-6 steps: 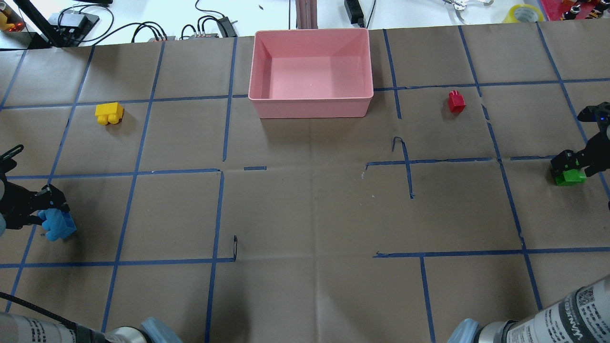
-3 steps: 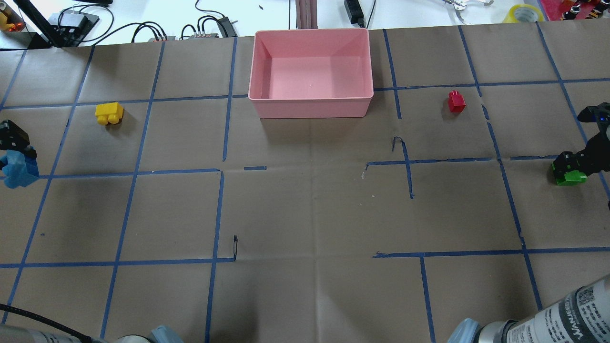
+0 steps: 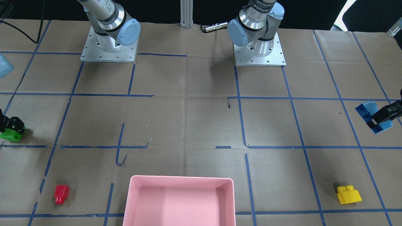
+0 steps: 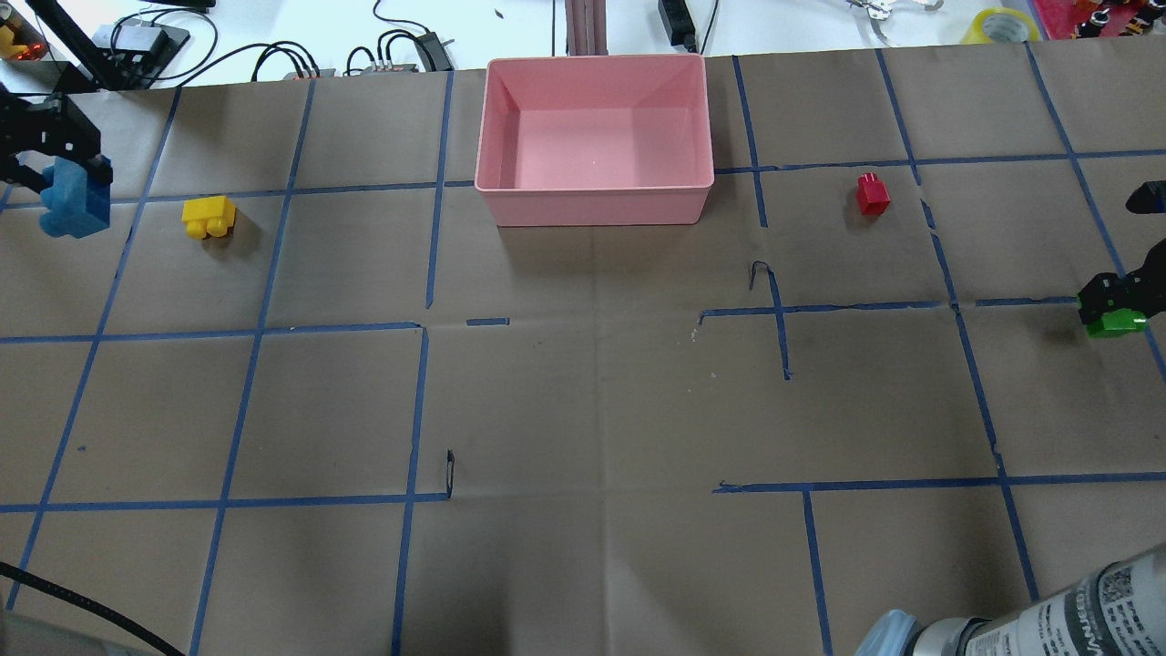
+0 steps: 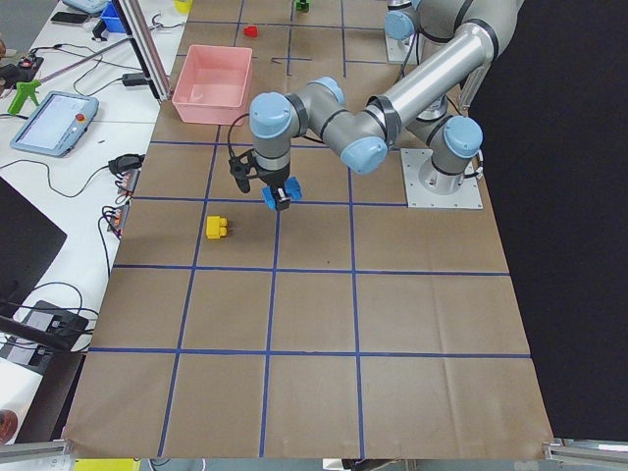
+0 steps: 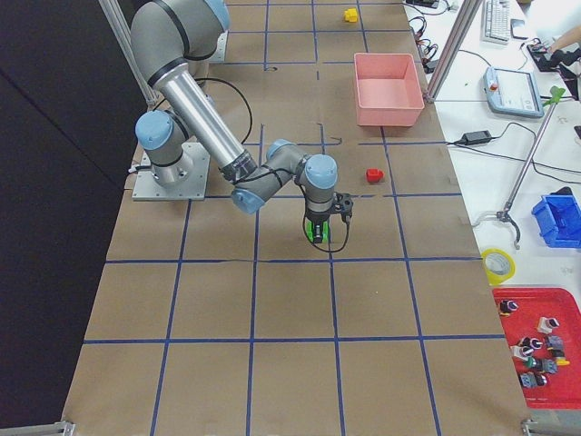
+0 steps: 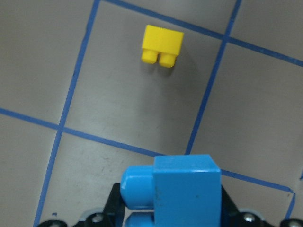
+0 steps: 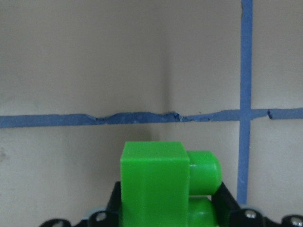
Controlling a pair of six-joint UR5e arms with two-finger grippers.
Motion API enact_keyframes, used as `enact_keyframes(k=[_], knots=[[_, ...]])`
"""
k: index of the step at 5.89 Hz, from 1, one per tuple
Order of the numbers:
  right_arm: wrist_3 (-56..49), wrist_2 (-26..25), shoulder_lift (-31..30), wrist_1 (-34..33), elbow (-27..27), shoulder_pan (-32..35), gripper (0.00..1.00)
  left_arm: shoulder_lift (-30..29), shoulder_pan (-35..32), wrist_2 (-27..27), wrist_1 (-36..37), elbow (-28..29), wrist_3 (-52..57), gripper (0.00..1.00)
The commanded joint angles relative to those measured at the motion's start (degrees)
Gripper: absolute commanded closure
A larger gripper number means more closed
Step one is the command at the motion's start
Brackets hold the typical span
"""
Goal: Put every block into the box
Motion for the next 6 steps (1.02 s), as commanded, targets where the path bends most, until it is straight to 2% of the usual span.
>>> enact_keyframes(k=[1,2,3,4,5,6], knots=[[-0.20,-2.71,-6.89,12.05,-4.29,0.61,0.94,-5.98,-12.16,0.11,-7.36,12.32,-7.64,0.97],[-0.02,-2.72,-8.83,17.42,-6.76,0.87,0.94,-10.89,-18.76,0.11,-10.98,20.32,-8.65,0.97],[0.07,-2.63,-10.07,20.25,-9.22,2.09,0.94,-15.72,-24.04,-0.24,-12.06,25.88,-11.45,0.97],[0.33,-2.72,-10.87,22.98,-12.90,4.98,0.94,-18.99,-30.10,-0.07,-11.63,28.72,-15.04,0.97],[4.86,-2.11,-10.79,29.45,-17.11,8.31,0.94,-22.76,-32.07,-0.07,-8.67,30.31,-15.42,0.97],[7.51,-1.84,-10.61,30.21,-20.20,12.87,0.94,-26.63,-33.31,-0.15,-3.77,30.15,-15.60,0.97]])
